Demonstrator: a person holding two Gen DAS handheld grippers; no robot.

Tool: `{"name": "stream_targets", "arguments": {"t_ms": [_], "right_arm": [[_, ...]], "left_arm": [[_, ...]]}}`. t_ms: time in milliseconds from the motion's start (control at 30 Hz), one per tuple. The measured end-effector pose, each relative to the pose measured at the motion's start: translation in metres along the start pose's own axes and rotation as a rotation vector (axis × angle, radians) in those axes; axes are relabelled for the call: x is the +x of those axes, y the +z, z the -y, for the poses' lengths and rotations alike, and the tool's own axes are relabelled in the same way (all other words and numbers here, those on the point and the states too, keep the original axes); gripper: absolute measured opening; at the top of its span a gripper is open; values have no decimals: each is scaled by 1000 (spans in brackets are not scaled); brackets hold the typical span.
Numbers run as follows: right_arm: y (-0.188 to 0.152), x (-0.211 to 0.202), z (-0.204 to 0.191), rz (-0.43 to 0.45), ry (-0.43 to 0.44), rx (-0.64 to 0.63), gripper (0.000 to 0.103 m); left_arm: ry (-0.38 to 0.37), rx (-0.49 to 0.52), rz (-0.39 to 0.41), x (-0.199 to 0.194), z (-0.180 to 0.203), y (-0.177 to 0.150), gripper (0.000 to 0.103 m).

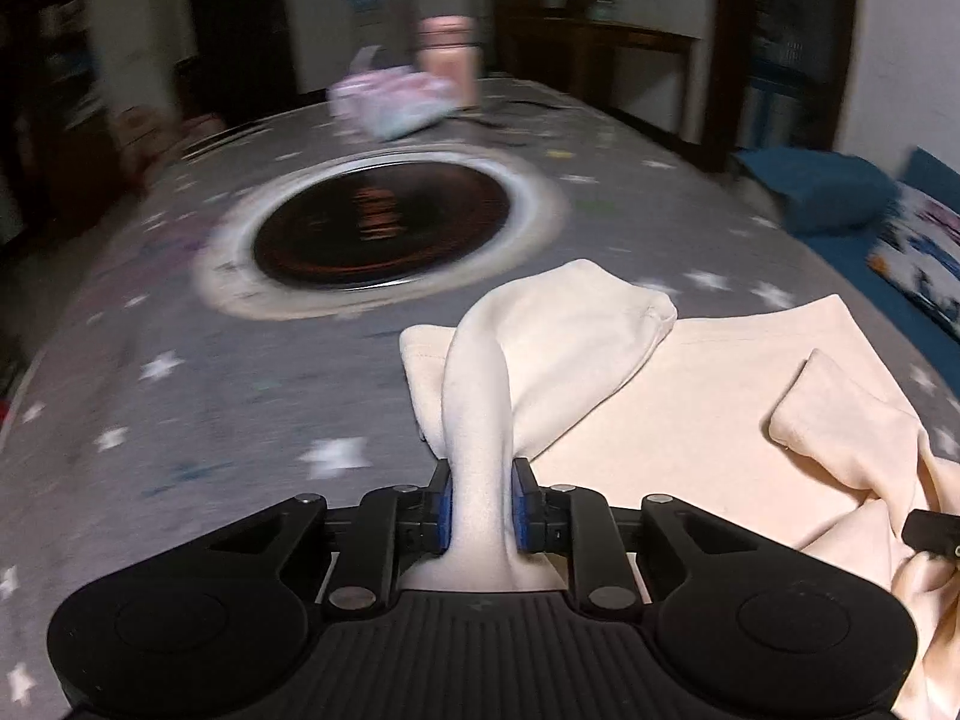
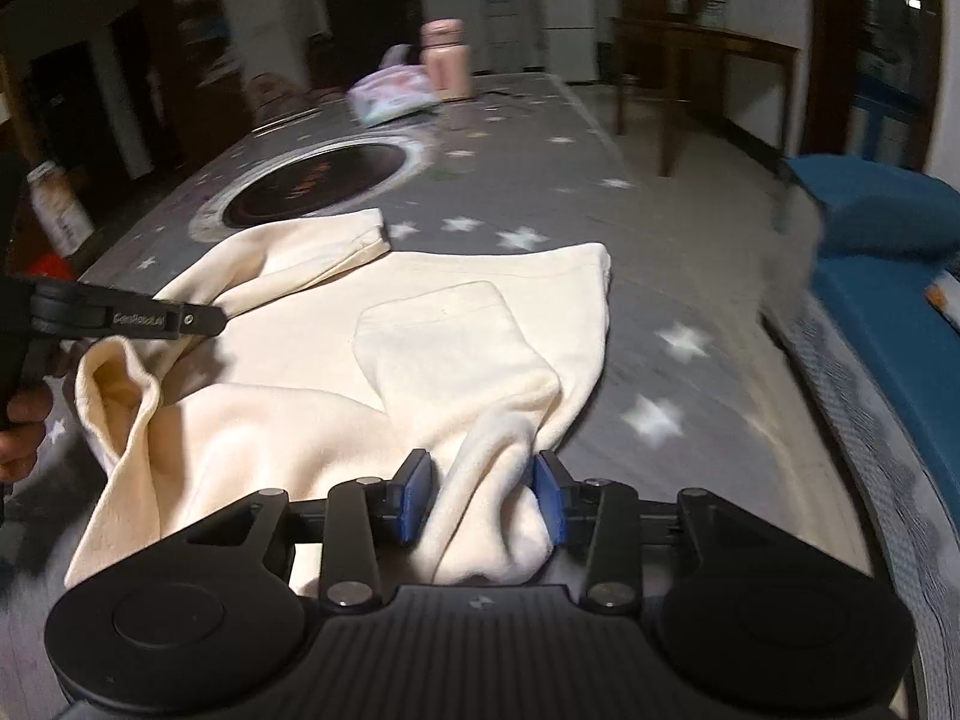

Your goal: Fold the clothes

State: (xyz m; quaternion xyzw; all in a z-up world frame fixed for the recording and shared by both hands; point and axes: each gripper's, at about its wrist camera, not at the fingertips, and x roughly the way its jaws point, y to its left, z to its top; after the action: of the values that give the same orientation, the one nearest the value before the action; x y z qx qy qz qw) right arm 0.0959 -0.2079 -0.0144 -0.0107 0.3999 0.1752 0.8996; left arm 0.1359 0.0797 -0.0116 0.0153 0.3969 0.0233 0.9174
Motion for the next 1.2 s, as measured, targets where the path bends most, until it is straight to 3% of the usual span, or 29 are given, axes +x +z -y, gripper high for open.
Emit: {"name": "stream_targets", "arguments": {"t_ms": [100,233,333,467,700,833,933,967,1033,1067,1100,1200], "right_arm": [[25,24,-16,-28,49,-53,50],[48,42,-42,-48,94,-134,51],[63,40,-57,-20,118,-182,51],[83,45,-72,0,131,-228,51],[92,92,-98,-76,146,-323,52],[91,101,-100,-70,132,-330,57],[95,107,-97,-78,135,-313,60],[95,107,-96,-82,144,-307,57],[96,104,-94,-91,164,-304,38],[96,101,-95,-93,166,-307,22],[96,97,-94,-90,161,-312,12],[92,84,-89,-57,160,-309,3]], "left_arm": [[58,-67,-13,2,-37,0,20],[96,-109,-25,-6,-71,-7,30],[107,-114,-23,-15,-82,-17,45],[104,-136,-16,-29,-93,-26,53],[122,-160,19,-53,-102,-31,68],[84,-149,65,-73,-96,-29,70],[-3,-117,98,-86,-80,-27,70],[-31,-107,98,-87,-74,-27,70],[-81,-85,89,-88,-62,-28,70],[-97,-74,81,-87,-56,-29,70],[-109,-62,73,-86,-51,-30,70],[-138,-38,50,-84,-39,-37,69]]}}
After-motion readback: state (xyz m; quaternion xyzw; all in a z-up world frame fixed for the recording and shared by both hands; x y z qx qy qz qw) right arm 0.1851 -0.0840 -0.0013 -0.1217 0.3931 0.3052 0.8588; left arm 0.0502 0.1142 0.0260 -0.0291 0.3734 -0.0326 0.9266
